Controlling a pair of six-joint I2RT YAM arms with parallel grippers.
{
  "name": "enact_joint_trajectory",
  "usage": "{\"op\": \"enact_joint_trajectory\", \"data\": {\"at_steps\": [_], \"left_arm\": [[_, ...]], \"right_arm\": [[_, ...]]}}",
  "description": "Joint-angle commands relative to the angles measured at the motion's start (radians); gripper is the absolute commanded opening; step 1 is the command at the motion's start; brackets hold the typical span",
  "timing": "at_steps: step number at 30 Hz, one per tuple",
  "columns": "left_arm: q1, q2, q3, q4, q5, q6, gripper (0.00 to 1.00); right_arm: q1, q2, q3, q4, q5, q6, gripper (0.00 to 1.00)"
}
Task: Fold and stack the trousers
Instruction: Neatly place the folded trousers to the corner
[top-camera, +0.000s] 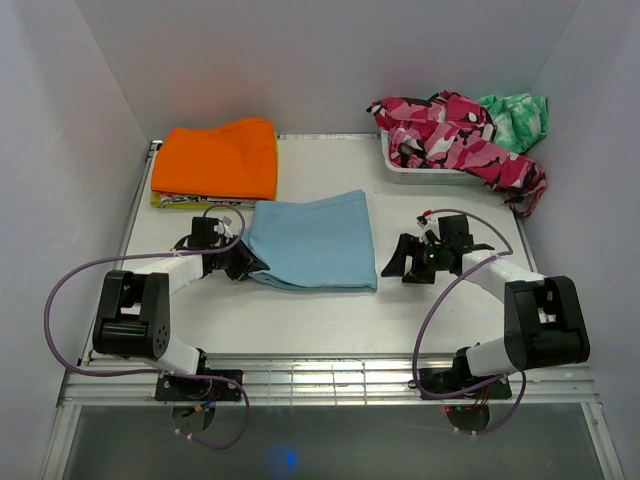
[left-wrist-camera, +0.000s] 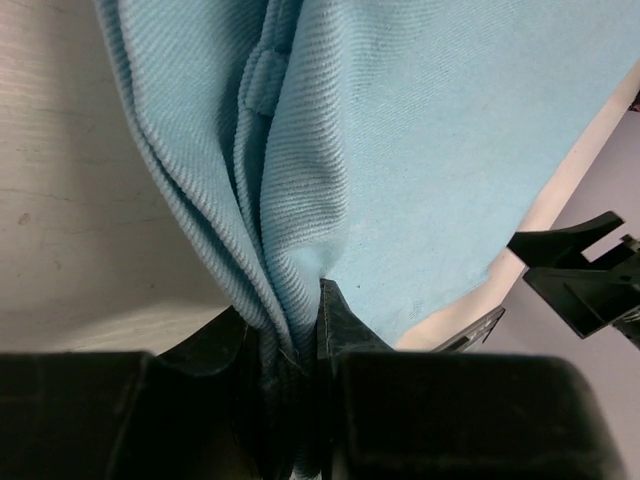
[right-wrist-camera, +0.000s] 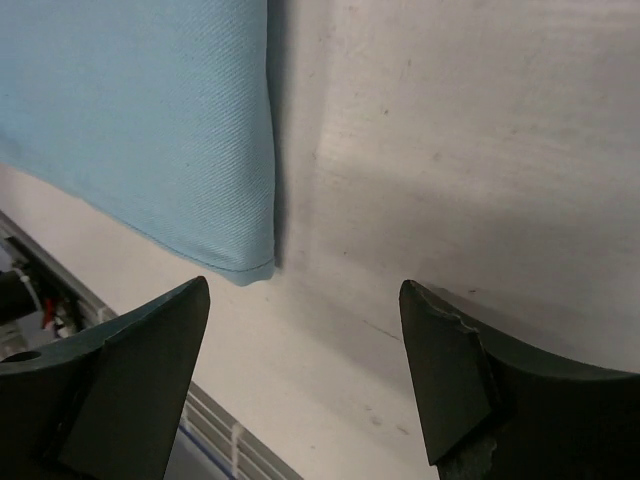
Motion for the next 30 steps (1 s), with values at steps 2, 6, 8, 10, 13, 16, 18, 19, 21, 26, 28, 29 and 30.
{"op": "enact_joint_trajectory", "data": {"at_steps": [2, 6, 8, 10, 13, 16, 18, 19, 21, 26, 28, 29, 30], "left_arm": [[-0.007, -0.072, -0.030, 0.023, -0.043, -0.010, 0.00], [-0.007, -0.092, -0.044, 0.029, -0.051, -0.019, 0.00], [-0.009, -0.094, -0.050, 0.033, -0.046, -0.027, 0.00], [-0.010, -0.095, -0.056, 0.036, -0.043, -0.029, 0.00], [-0.012, -0.105, -0.064, 0.039, -0.044, -0.032, 0.00], [-0.013, -0.112, -0.076, 0.041, -0.057, -0.036, 0.00], [-0.016, -0.115, -0.081, 0.046, -0.061, -0.044, 0.00], [-0.019, -0.117, -0.083, 0.047, -0.063, -0.049, 0.00], [-0.024, -0.117, -0.080, 0.052, -0.066, -0.055, 0.00], [-0.047, -0.100, -0.066, 0.052, -0.074, -0.061, 0.00], [-0.065, -0.095, -0.047, 0.046, -0.090, -0.053, 0.00], [-0.072, -0.086, -0.038, 0.039, -0.094, -0.032, 0.00], [-0.079, -0.082, -0.027, 0.026, -0.097, -0.020, 0.00]], "right_arm": [[0.011, 0.011, -0.083, 0.201, -0.126, 0.214, 0.82], [0.024, 0.099, -0.092, 0.201, -0.140, 0.257, 0.81], [0.038, 0.117, -0.113, 0.244, -0.146, 0.303, 0.81], [0.067, 0.132, -0.126, 0.285, -0.132, 0.334, 0.81], [0.107, 0.159, -0.152, 0.363, -0.126, 0.409, 0.81], [0.150, 0.187, -0.146, 0.366, -0.106, 0.439, 0.81], [0.165, 0.193, -0.147, 0.359, -0.088, 0.455, 0.81], [0.170, 0.193, -0.155, 0.363, -0.085, 0.466, 0.80], [0.179, 0.198, -0.169, 0.370, -0.062, 0.481, 0.78], [0.187, 0.207, -0.160, 0.379, -0.054, 0.486, 0.62], [0.187, 0.215, -0.125, 0.376, -0.065, 0.478, 0.44], [0.187, 0.216, -0.111, 0.370, -0.068, 0.469, 0.37], [0.187, 0.216, -0.095, 0.368, -0.080, 0.460, 0.22]]}}
